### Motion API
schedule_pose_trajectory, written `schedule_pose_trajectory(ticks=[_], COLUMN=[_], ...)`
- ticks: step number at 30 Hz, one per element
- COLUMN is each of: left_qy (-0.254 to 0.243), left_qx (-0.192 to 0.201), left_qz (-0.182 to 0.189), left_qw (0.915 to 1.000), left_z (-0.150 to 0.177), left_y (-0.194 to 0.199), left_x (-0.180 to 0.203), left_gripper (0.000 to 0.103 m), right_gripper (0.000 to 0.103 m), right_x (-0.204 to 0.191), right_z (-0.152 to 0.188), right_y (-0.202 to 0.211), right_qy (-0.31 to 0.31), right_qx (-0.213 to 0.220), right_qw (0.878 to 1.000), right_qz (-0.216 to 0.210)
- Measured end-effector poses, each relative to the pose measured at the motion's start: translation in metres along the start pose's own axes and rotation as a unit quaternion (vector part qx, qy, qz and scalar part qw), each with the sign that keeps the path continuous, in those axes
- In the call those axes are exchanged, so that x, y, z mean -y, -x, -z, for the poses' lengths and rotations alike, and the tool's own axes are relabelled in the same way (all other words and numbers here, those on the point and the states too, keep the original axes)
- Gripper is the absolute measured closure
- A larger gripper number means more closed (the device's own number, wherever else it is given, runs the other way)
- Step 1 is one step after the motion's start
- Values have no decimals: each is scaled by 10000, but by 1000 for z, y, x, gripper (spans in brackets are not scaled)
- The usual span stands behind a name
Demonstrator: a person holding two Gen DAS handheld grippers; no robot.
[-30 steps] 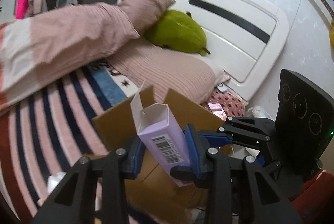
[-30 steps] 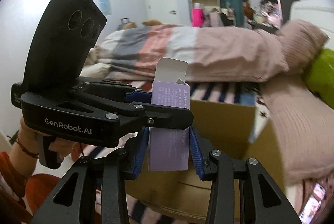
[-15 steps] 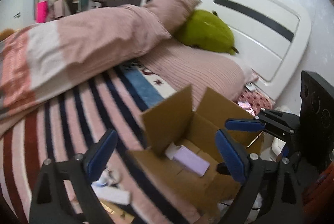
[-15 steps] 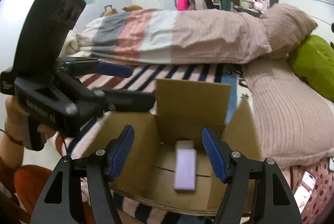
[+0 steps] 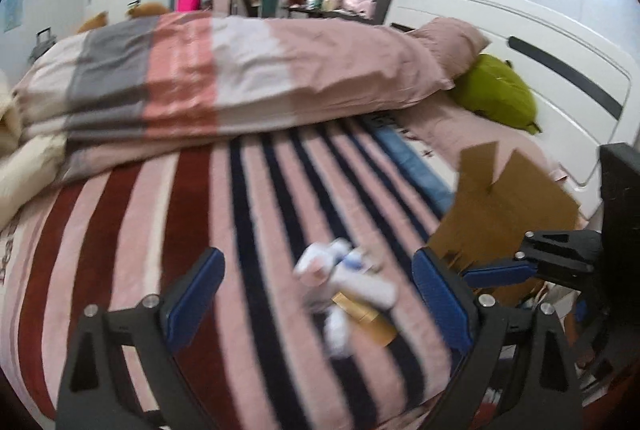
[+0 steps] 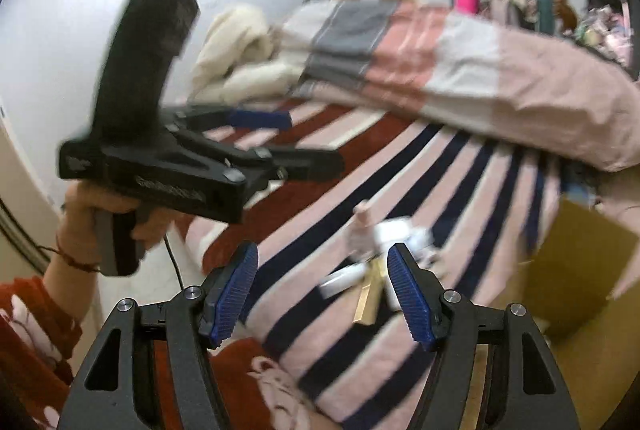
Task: Organize rigid objects
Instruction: 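Grasp the gold lipstick with the right gripper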
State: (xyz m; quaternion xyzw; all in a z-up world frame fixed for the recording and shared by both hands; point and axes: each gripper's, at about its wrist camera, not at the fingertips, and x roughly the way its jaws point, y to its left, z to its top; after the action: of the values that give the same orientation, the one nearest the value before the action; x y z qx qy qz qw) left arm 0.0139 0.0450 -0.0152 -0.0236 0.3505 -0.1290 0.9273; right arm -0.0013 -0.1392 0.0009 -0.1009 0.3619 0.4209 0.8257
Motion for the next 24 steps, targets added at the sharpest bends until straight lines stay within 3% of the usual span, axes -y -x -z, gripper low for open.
schedule_pose_trajectory(ticks=[4, 7, 12, 16, 18, 24], left_qy=[110, 182, 186, 175, 181, 225], left_qx=[-95, -200, -351, -410, -422, -361], left_qz=[-84, -2, 46, 89, 134, 494], left_qw=[9999, 9996, 9992, 9990, 9989, 9979], left_z=[33, 53, 71, 75, 74, 64], left_y=[-3, -11, -28, -37, -39, -34], left_x=[-29, -44, -57, -59, -58, -42], left_gripper=[9, 9, 9, 9, 9, 9], right_gripper=[41, 55, 65, 74, 88, 89], right_x=[-3, 11, 38, 47, 48, 34], right_z=[19, 36, 51, 53, 51, 45], right_y=[-58, -91, -133, -148, -151, -134], right_qy=[-46, -120, -359, -375, -372, -119], right_qx=[-733, -1137, -1618, -1726, -1710, -1356], right_qw=[9971, 9913, 9805, 9771, 9780, 9817], right_qz=[185, 655, 1055, 1188, 1137, 1330])
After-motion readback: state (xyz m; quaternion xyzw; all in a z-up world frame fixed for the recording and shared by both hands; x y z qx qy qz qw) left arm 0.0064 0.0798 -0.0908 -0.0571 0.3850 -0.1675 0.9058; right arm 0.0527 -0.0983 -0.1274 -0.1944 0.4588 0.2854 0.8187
